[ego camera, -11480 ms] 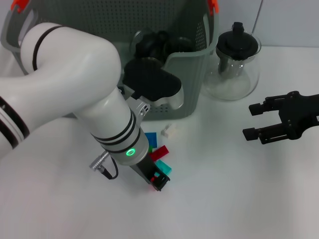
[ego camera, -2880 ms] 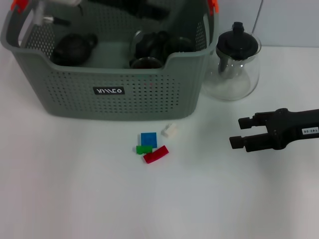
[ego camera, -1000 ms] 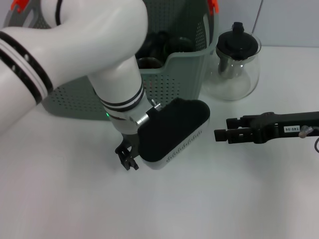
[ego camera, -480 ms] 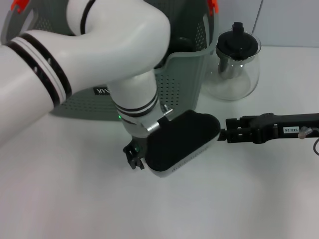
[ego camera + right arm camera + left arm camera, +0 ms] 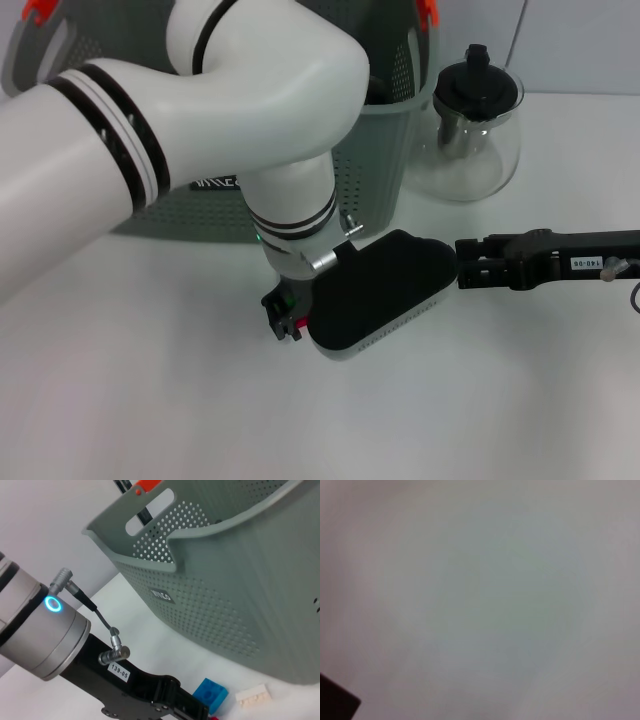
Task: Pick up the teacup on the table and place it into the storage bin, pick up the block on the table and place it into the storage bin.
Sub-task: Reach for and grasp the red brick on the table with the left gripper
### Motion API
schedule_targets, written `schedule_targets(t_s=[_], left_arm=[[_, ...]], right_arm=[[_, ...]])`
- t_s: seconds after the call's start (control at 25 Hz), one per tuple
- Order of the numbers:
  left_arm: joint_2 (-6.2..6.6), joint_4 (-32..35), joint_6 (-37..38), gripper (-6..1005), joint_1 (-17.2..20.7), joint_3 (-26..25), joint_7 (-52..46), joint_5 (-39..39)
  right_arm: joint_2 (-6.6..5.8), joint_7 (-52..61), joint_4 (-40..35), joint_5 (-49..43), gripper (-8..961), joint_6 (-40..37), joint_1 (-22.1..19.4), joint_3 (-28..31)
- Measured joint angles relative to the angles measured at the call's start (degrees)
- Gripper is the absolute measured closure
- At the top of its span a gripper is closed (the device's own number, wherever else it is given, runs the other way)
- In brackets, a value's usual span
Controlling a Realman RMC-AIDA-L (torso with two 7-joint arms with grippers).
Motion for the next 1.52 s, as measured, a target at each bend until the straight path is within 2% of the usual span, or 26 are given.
schedule_targets(t_s=[1.52], left_arm=[[0.0,-8.26,-5.26,278,-3.86,2.51,1.1,-0.9]], right_arm=[[0.26,-1.17,0.09,0.0,116,0.57,-0.38,0.72]])
